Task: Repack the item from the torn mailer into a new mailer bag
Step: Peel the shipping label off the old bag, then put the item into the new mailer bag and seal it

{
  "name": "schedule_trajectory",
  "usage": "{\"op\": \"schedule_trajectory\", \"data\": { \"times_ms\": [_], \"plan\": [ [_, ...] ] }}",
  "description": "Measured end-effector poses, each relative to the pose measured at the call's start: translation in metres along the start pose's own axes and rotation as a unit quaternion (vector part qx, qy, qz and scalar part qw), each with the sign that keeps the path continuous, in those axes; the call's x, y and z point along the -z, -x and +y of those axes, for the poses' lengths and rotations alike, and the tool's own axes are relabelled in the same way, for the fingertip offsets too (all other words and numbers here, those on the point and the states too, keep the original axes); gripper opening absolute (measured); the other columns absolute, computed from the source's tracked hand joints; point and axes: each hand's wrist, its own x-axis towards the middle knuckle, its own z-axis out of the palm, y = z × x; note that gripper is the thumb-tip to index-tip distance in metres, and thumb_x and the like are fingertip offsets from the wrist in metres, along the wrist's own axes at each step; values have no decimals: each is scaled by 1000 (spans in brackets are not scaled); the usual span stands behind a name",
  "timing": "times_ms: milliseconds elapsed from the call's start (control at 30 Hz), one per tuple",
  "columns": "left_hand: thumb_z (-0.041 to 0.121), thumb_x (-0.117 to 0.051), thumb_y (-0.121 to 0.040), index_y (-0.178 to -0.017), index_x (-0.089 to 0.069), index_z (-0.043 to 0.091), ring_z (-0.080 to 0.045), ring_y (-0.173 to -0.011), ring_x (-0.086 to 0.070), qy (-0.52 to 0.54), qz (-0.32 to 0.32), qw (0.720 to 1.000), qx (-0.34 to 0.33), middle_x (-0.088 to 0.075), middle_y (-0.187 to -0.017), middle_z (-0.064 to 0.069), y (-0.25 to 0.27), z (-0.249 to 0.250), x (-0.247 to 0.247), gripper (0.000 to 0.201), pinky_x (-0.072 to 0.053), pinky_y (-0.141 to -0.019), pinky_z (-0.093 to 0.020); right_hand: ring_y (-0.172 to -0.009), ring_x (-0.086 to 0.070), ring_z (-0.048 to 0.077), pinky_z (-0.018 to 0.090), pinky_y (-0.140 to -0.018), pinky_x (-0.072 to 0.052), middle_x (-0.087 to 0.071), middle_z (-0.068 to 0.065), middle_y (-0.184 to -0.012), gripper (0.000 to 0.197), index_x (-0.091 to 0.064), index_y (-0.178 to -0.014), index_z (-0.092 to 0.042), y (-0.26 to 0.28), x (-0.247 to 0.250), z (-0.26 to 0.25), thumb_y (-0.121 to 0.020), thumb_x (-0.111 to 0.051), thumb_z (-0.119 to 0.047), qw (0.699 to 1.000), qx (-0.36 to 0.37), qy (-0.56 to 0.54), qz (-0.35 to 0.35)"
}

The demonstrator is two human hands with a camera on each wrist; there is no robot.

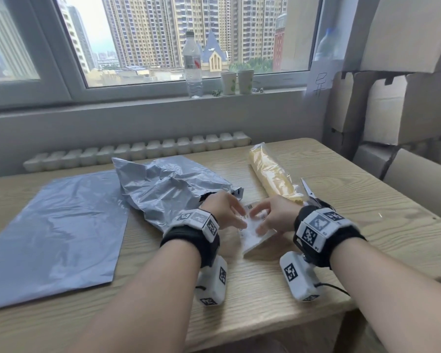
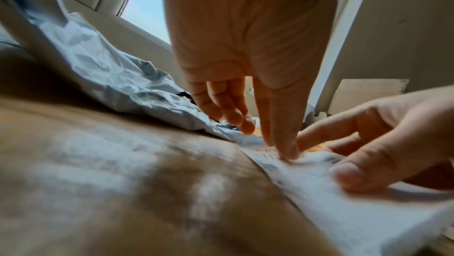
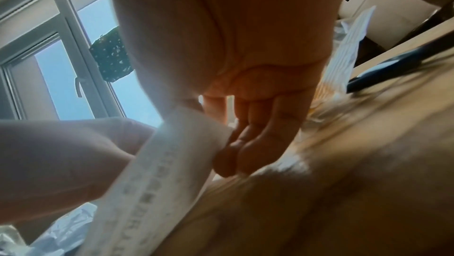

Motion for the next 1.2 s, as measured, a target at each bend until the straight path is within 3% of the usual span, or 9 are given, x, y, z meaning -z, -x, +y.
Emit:
{"op": "schedule_trajectory", "data": {
  "times_ms": [167,233,333,433,533,633,800,967,1200],
  "plan": [
    [27,-89,-60,-106,-71,27,-9,-76,-55,-41,-48,998,22,-57,-84,9,-5,-1,-9,49,-41,-65,-20,-93,-55,15,26,-72,-49,-51,-10,-91,50,-64,-120,-25,-1,-2,0,-74,-79,-13,999,-4,52,10],
    [26,-89,-59,-106,-70,26,-10,-78,-55,-49,-44,997,26,-58,-86,9,-5,-1,-9,51,-42,-65,-22,-93,-55,15,27,-73,-49,-53,-8,-98,49,-64,-118,-25,0,-2,-2,-73,-80,-15,997,-5,70,16],
    [28,-90,-60,-110,-69,25,-12,-85,-56,-55,-45,997,27,-63,-100,4,-4,0,-9,54,-45,-71,-24,-96,-56,16,28,-81,-50,-57,-5,-105,50,-64,-119,-26,3,0,-6,-73,-81,-17,994,-8,102,28],
    [25,-90,-62,-118,-65,23,-18,-102,-59,-48,-65,996,42,-61,-114,0,-1,0,-8,62,-47,-84,-28,-89,-57,13,24,-71,-47,-52,-11,-89,51,-62,-120,-25,6,0,-8,-73,-80,-16,992,-2,120,41],
    [16,-88,-64,-127,-59,21,-21,-114,-57,-36,-86,994,55,-57,-124,-3,1,-1,-4,70,-47,-88,-26,-91,-55,13,23,-72,-44,-55,-6,-100,48,-64,-120,-22,8,-1,-9,-74,-79,-15,987,8,148,62],
    [15,-86,-67,-131,-55,21,-20,-116,-56,-24,-91,994,55,-56,-126,-1,5,-1,1,72,-47,-95,-28,-104,-56,15,26,-86,-47,-60,-2,-118,42,-67,-116,-21,12,0,-13,-76,-77,-16,980,40,168,100],
    [18,-82,-72,-116,-66,20,-18,-105,-62,-16,-46,997,54,-65,-112,-1,14,-7,11,48,-51,-90,-29,-106,-58,13,25,-90,-46,-62,-4,-121,23,-70,-105,-24,14,1,-26,-83,-68,-21,967,98,167,164],
    [8,-71,-78,-94,-76,18,-17,-95,-68,-34,38,997,53,-73,-102,-2,30,-20,37,20,-56,-87,-32,-96,-64,13,33,-92,-53,-71,-2,-104,16,-74,-99,-18,13,-11,-52,-84,-68,-21,970,155,110,154],
    [12,-65,-81,-88,-78,16,-21,-92,-70,-36,151,973,169,-75,-93,-5,67,-87,93,15,-57,-83,-31,-88,-66,12,26,-80,-53,-73,-5,-91,16,-76,-93,-19,2,-51,-104,-86,-62,-18,971,185,98,113]
  ]
}}
